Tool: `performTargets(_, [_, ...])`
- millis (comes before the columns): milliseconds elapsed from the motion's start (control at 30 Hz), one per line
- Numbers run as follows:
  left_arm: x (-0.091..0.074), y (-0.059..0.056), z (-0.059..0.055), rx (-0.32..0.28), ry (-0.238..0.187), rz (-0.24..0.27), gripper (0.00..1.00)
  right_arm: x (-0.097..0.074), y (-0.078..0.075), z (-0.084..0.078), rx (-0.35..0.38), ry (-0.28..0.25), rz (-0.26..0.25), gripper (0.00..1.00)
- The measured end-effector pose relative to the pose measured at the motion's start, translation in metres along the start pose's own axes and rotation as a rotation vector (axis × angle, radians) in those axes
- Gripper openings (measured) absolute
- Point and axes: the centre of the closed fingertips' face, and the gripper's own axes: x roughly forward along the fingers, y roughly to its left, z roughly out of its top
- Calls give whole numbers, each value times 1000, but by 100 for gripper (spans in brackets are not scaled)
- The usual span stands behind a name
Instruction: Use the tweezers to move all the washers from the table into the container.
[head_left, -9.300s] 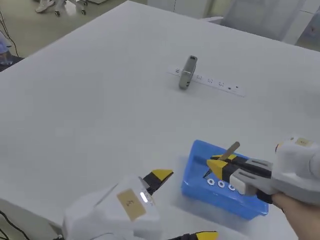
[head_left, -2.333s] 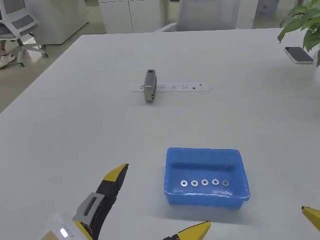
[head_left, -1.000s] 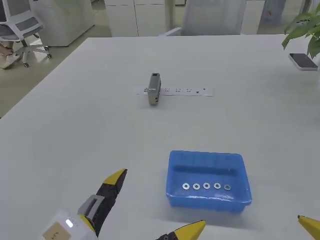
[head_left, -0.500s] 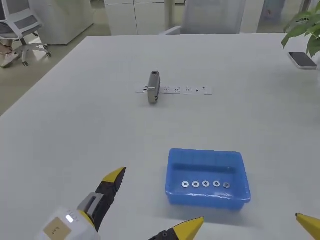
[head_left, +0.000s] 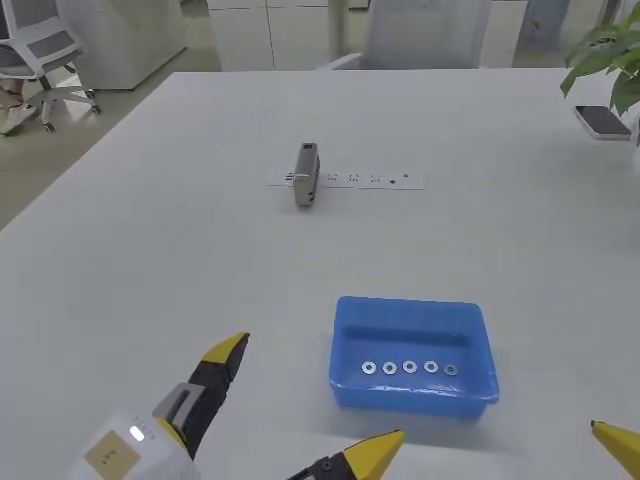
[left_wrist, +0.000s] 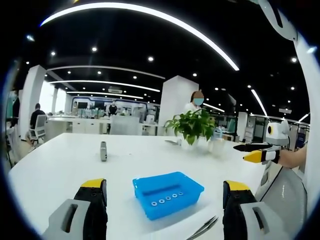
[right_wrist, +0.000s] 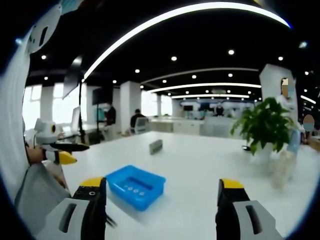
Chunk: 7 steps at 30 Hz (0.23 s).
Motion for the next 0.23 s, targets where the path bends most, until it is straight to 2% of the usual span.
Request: performTargets(233, [0,1,-1,-1,4,3,99,-1,-1,1,2,-5,-4,91])
